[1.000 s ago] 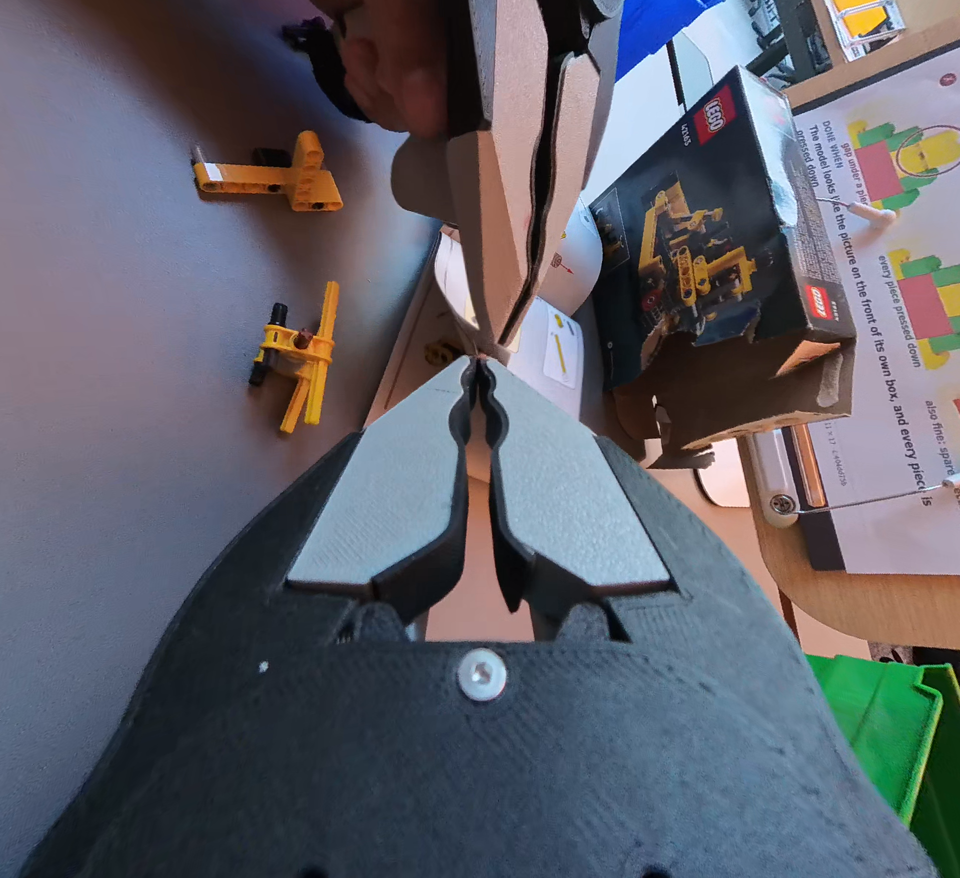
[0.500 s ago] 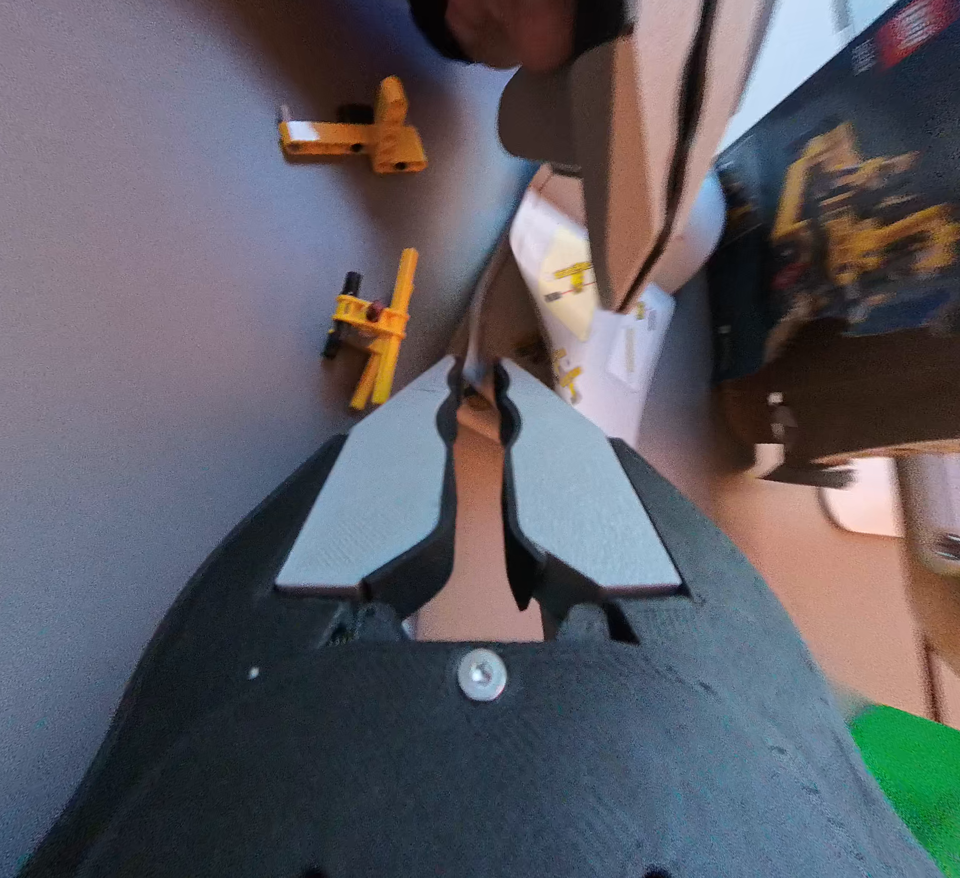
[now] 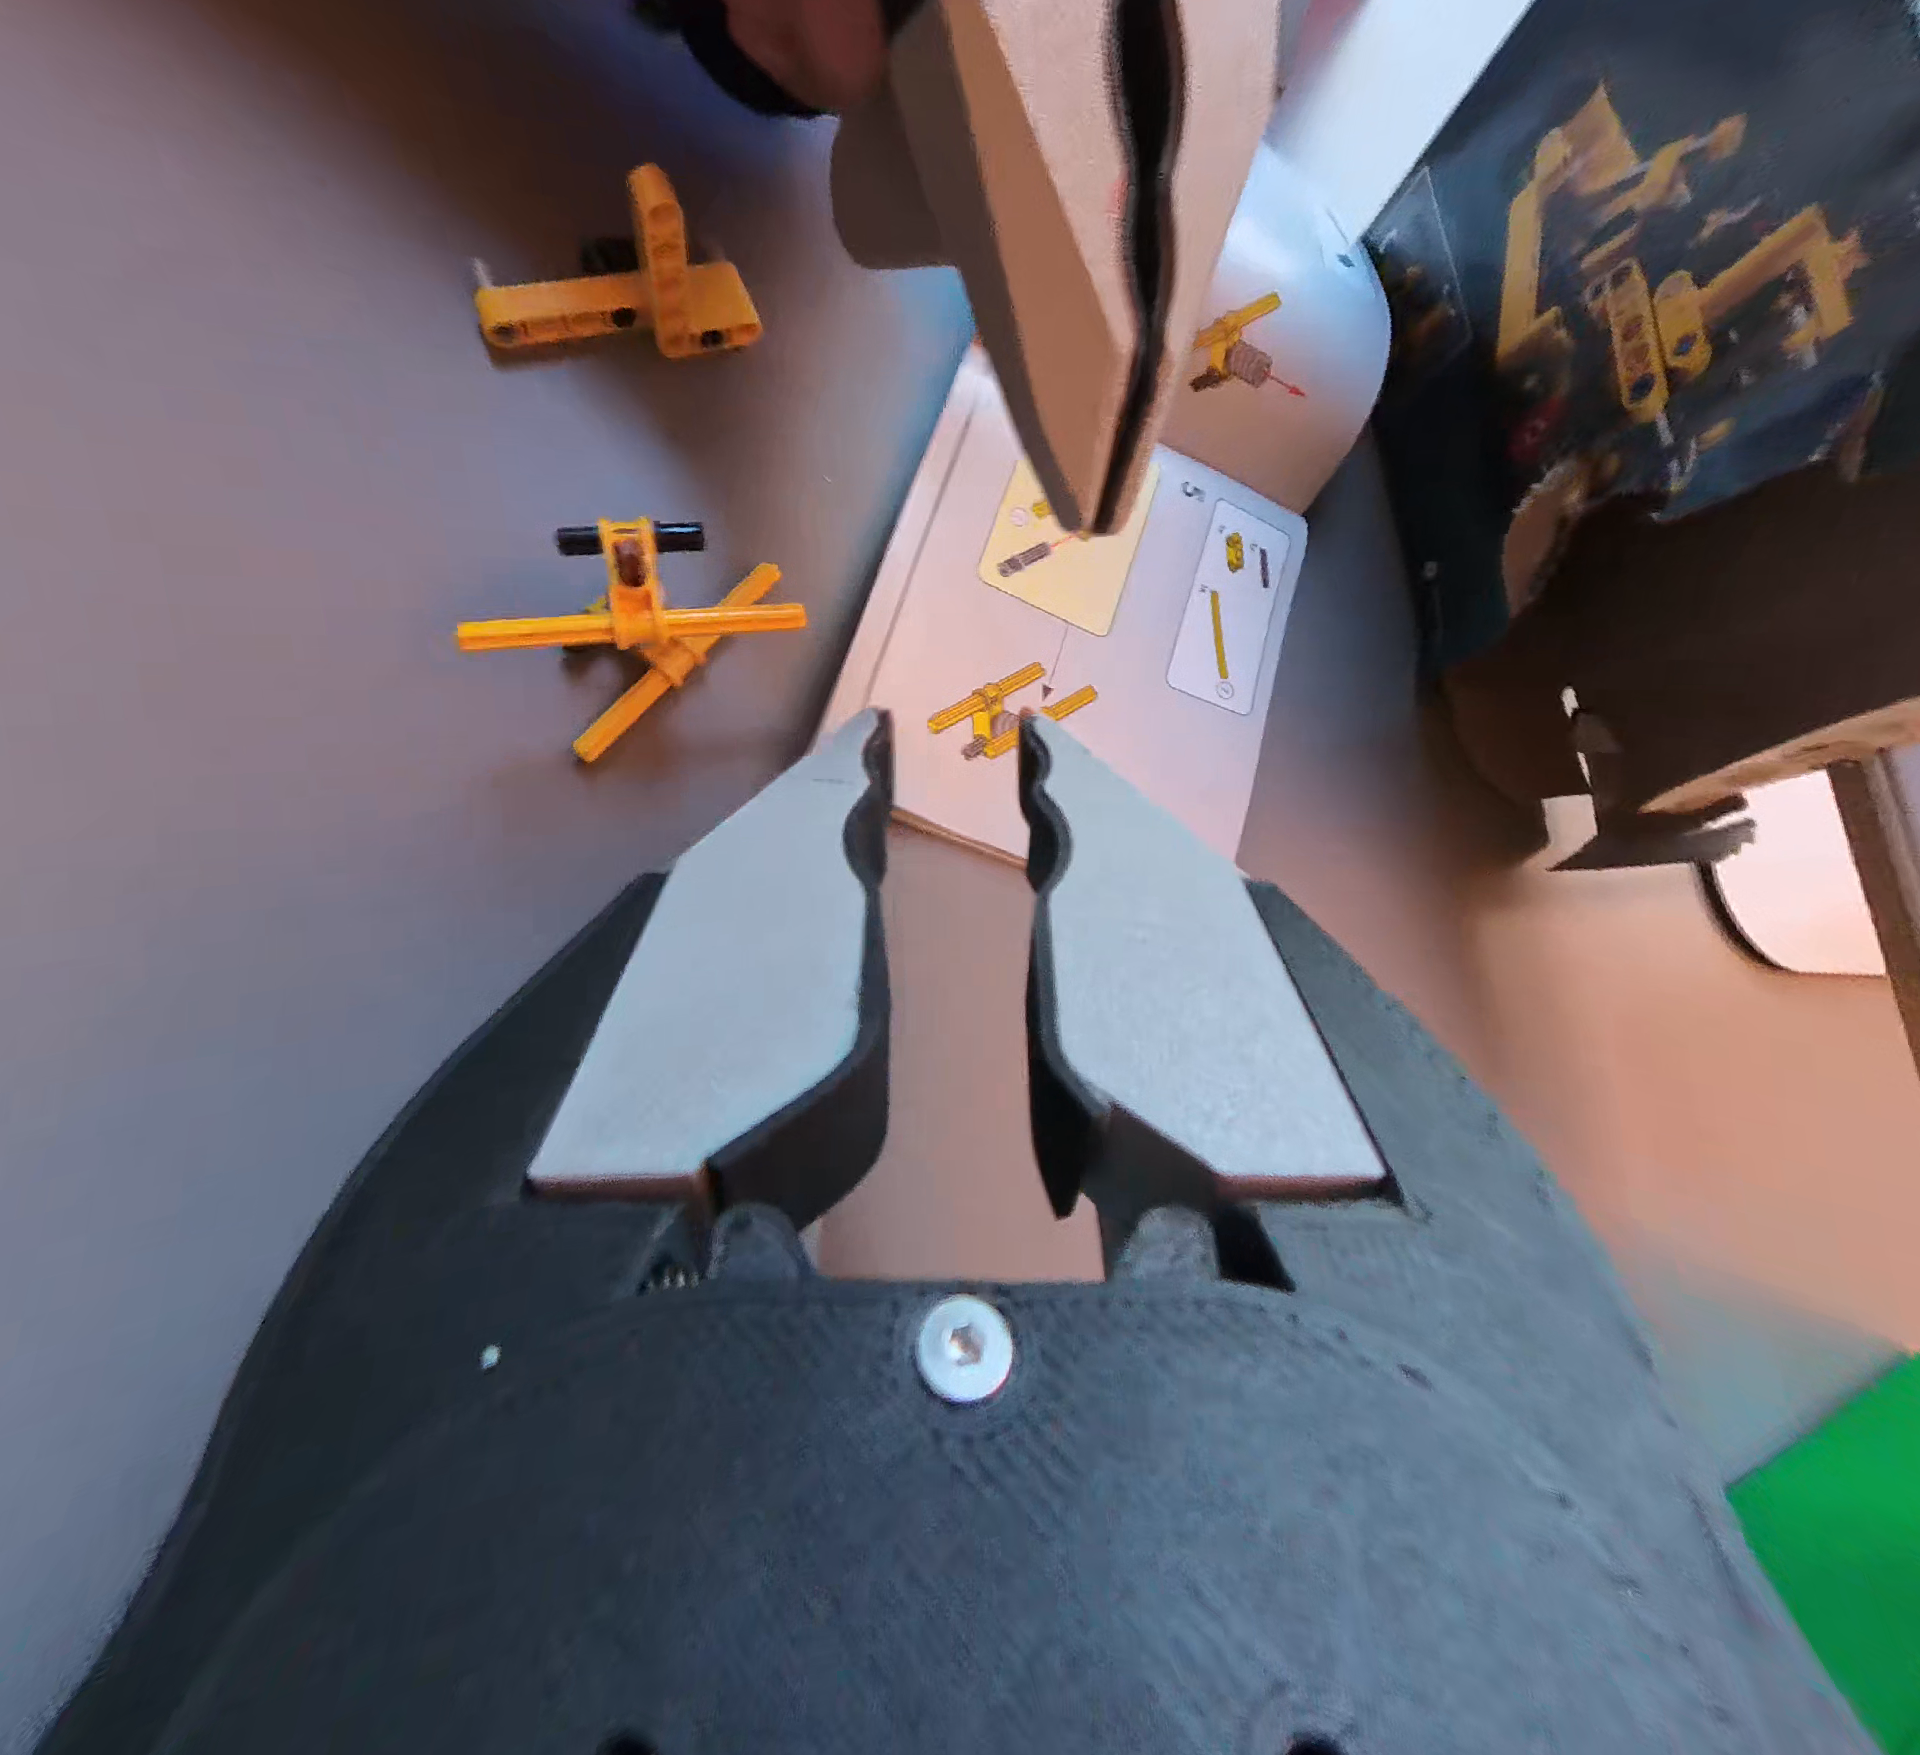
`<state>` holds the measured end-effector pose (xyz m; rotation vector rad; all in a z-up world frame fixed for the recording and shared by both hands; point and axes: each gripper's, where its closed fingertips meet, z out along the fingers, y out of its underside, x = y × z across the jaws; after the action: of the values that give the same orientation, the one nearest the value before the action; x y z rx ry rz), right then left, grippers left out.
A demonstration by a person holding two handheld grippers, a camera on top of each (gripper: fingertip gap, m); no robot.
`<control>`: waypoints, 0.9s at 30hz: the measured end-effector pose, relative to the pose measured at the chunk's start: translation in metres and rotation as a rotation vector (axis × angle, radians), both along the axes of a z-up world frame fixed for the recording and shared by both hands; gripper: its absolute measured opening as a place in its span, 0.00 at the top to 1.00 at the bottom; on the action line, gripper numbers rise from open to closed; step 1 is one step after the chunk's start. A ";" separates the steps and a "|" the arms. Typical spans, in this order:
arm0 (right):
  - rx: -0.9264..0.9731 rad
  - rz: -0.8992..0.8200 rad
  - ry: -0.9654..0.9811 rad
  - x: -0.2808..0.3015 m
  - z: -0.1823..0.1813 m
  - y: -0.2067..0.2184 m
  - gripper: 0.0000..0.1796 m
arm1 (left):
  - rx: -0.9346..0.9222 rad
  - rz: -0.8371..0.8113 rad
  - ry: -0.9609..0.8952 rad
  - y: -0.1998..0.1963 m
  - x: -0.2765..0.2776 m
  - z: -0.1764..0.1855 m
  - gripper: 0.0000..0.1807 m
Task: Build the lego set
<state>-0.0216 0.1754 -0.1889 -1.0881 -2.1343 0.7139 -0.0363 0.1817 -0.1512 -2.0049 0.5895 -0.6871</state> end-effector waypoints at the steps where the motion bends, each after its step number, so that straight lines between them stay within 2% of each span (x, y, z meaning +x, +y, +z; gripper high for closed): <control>1: -0.002 0.022 -0.003 0.002 -0.001 -0.004 0.86 | -0.003 0.001 -0.003 0.000 0.000 0.000 1.00; 3: -0.009 0.051 -0.017 0.004 -0.002 -0.011 0.82 | -0.008 0.004 -0.006 0.001 -0.001 -0.001 1.00; 13: 0.014 0.009 -0.059 0.003 -0.012 -0.002 0.83 | -0.016 -0.004 -0.006 0.000 0.000 -0.002 1.00; 19: -0.013 0.001 -0.053 0.004 -0.009 0.000 0.92 | -0.018 -0.005 -0.005 -0.001 0.000 -0.003 1.00; 22: -0.025 -0.002 -0.049 0.004 -0.008 0.001 0.92 | -0.019 -0.007 -0.006 -0.001 0.001 -0.002 1.00; 24: -0.039 0.009 -0.059 0.006 -0.008 0.000 1.00 | -0.027 -0.013 -0.005 -0.002 0.001 -0.004 1.00; 27: -0.025 -0.011 -0.060 0.005 -0.008 0.004 1.00 | -0.044 -0.024 0.024 -0.003 0.002 -0.010 1.00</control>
<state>-0.0166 0.1791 -0.1965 -1.1462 -2.1735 0.7130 -0.0340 0.1783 -0.1611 -2.0520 0.6184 -0.6965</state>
